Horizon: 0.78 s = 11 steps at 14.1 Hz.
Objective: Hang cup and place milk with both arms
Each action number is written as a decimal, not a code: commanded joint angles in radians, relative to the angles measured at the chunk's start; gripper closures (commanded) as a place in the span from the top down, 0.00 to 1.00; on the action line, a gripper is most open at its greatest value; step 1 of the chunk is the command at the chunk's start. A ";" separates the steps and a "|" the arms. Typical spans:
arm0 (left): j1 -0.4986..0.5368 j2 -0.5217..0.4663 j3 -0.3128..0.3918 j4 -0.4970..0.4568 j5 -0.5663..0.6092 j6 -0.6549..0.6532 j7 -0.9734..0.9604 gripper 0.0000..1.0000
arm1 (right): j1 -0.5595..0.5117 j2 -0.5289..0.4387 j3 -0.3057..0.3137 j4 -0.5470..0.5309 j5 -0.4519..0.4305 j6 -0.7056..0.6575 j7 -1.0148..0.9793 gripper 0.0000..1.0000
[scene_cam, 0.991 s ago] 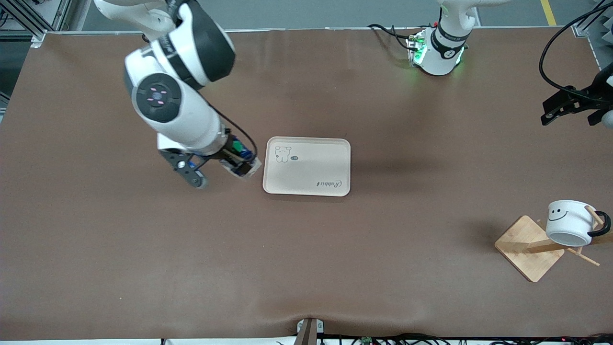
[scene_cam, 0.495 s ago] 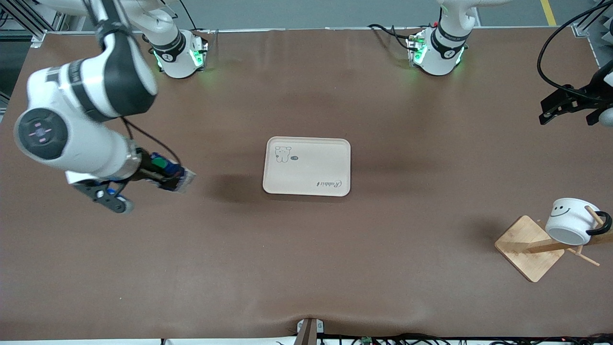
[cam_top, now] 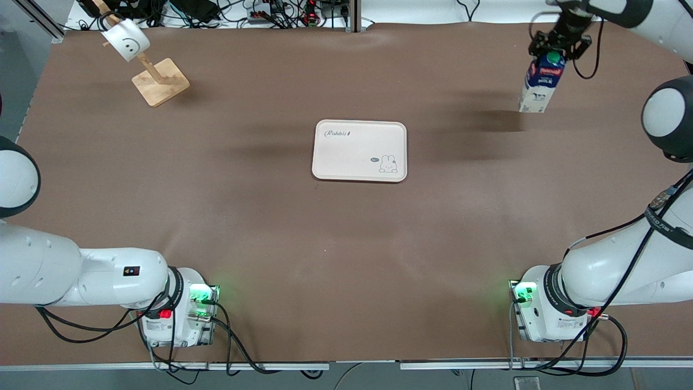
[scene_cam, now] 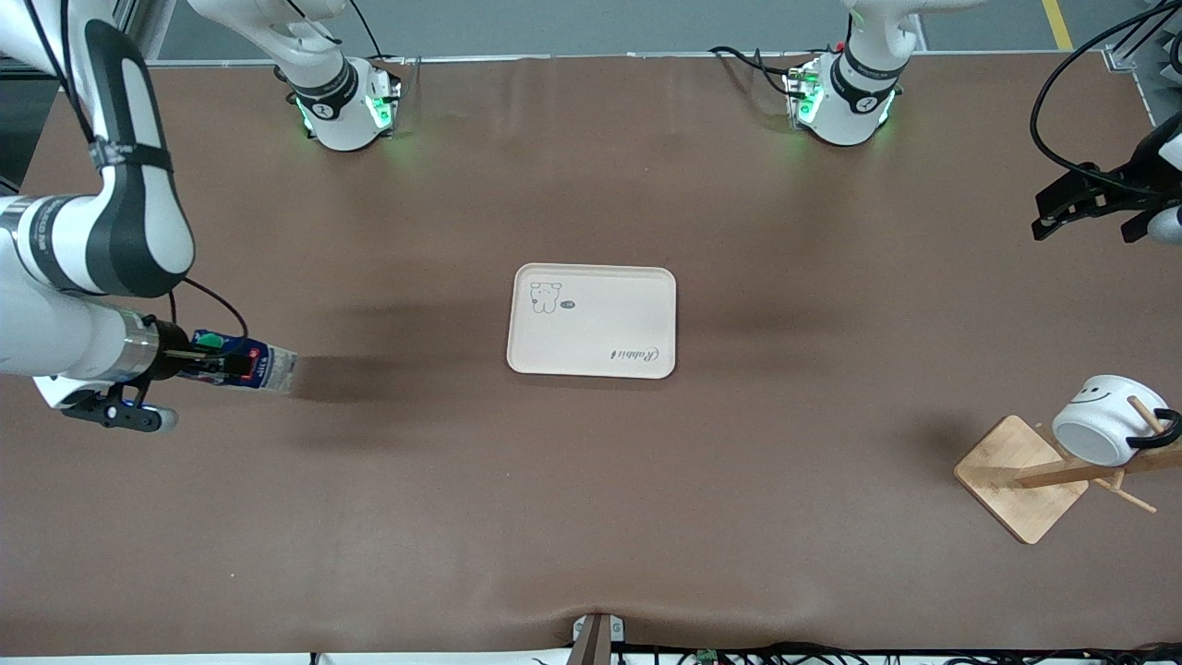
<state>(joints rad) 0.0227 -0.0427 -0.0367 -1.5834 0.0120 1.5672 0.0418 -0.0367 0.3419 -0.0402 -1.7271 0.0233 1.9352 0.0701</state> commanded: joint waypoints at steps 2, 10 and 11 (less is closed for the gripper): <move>0.006 -0.003 -0.008 0.000 -0.015 -0.001 -0.002 1.00 | -0.045 -0.095 0.023 -0.216 -0.006 0.142 -0.084 0.15; 0.007 -0.008 -0.026 0.000 -0.015 -0.013 -0.003 1.00 | -0.086 -0.106 0.025 -0.295 0.004 0.145 -0.090 0.39; 0.006 -0.008 -0.026 0.000 -0.015 -0.013 -0.005 1.00 | -0.088 -0.104 0.025 -0.295 0.012 0.146 -0.090 0.55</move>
<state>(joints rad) 0.0224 -0.0420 -0.0565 -1.5834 0.0112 1.5656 0.0408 -0.0944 0.2662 -0.0311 -1.9848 0.0262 2.0703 -0.0071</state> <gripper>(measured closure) 0.000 0.300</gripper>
